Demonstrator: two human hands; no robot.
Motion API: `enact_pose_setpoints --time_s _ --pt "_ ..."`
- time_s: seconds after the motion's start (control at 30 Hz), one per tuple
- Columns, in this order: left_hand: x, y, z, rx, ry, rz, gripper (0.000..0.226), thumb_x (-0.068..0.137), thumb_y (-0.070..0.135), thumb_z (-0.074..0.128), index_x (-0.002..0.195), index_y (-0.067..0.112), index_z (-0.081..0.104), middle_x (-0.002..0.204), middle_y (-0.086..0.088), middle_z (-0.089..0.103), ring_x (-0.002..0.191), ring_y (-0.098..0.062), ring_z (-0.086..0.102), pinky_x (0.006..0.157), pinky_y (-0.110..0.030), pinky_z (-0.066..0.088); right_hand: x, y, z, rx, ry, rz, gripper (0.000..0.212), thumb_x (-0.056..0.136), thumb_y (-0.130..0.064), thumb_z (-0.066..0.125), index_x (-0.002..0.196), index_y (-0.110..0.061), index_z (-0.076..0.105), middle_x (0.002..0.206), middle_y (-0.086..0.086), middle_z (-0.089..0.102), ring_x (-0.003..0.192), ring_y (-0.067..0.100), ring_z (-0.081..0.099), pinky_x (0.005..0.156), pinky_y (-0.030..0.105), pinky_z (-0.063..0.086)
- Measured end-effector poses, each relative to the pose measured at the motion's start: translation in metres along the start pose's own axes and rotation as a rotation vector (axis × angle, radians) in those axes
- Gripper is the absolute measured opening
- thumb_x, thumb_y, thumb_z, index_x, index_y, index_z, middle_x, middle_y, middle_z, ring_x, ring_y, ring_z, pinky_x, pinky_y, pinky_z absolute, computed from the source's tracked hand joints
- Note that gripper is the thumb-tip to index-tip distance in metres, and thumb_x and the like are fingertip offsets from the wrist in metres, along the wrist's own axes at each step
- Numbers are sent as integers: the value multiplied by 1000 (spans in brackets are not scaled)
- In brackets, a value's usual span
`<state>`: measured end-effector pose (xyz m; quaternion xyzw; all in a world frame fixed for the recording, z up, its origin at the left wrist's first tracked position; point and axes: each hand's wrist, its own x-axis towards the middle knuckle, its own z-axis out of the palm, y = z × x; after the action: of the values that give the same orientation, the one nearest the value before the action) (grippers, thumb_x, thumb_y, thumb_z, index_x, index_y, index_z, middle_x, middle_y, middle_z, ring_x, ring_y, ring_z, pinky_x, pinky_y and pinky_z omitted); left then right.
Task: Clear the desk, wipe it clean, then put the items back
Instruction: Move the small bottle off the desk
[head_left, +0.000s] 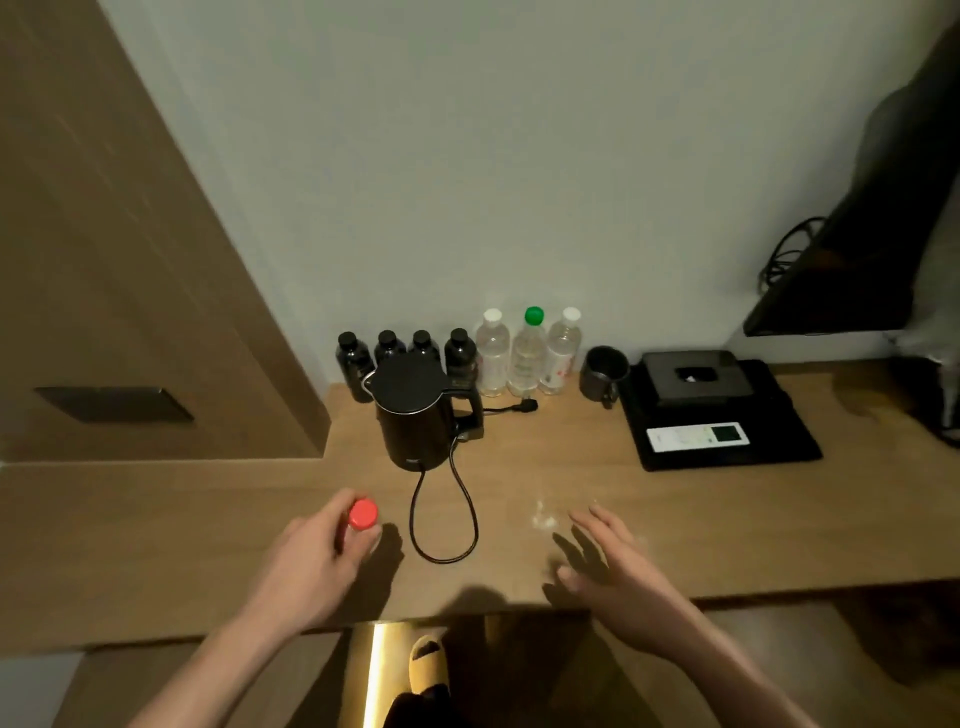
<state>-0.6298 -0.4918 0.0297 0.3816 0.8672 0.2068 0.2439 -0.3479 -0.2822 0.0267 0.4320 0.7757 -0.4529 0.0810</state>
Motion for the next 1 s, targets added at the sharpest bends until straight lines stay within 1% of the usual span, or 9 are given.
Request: enact_pose_setpoints --time_s 0.07,0.1,0.2,0.33,0.5,0.67,0.83,0.9,1.0 --pt "-10 44 9 -22 10 84 27 87 59 63 109 43 59 84 15 69 78 2 65 69 -24 56 -25 22 -14 21 21 -21 76 98 -31 67 160 -36 23 170 -13 6 138 -5 22 115 19 22" --pt "-15 65 18 -30 18 131 29 84 63 63 106 43 61 80 15 67 77 3 64 67 -23 53 -38 36 -20 19 37 -20 75 99 -33 66 160 -36 23 170 -13 6 139 -4 24 114 17 22" --pt "-31 124 54 -25 34 266 30 85 66 65 103 43 63 78 15 66 78 0 63 65 -26 54 -83 85 -40 -9 118 31 73 99 -46 62 160 -40 23 169 -18 7 145 1 26 119 28 27" --pt "-50 198 120 -2 48 368 36 85 74 60 103 42 62 84 20 65 79 1 61 66 -31 56 -145 166 -72 0 186 87 74 98 -52 60 161 -41 22 168 -21 5 153 8 20 122 33 23" --pt "-87 286 198 10 -32 468 27 87 62 69 104 42 62 87 22 66 76 0 62 60 -19 47 -213 265 -105 25 239 237 77 96 -57 60 159 -49 16 168 -25 -1 156 13 14 123 43 23" --pt "-98 362 249 26 -127 580 30 89 65 64 109 42 63 93 23 66 78 1 63 68 -28 58 -250 343 -142 17 311 291 78 97 -62 54 161 -46 12 170 -18 -5 158 18 6 127 45 17" --pt "-82 440 298 113 -176 692 30 89 65 63 108 42 61 101 21 62 81 0 61 71 -25 56 -261 412 -168 18 358 372 82 95 -65 52 162 -42 10 172 -9 -3 158 20 3 128 41 14" --pt "-71 473 326 142 -189 737 32 89 66 62 111 42 61 106 21 61 86 -1 61 75 -26 57 -262 438 -188 -10 364 402 81 96 -65 51 162 -42 9 172 -6 -4 158 23 6 127 39 16" --pt "-50 523 371 155 -228 774 34 89 67 60 112 43 60 108 23 59 83 0 60 73 -25 58 -260 473 -229 -79 361 436 80 98 -64 48 163 -38 9 172 -4 -3 157 25 14 123 38 25"
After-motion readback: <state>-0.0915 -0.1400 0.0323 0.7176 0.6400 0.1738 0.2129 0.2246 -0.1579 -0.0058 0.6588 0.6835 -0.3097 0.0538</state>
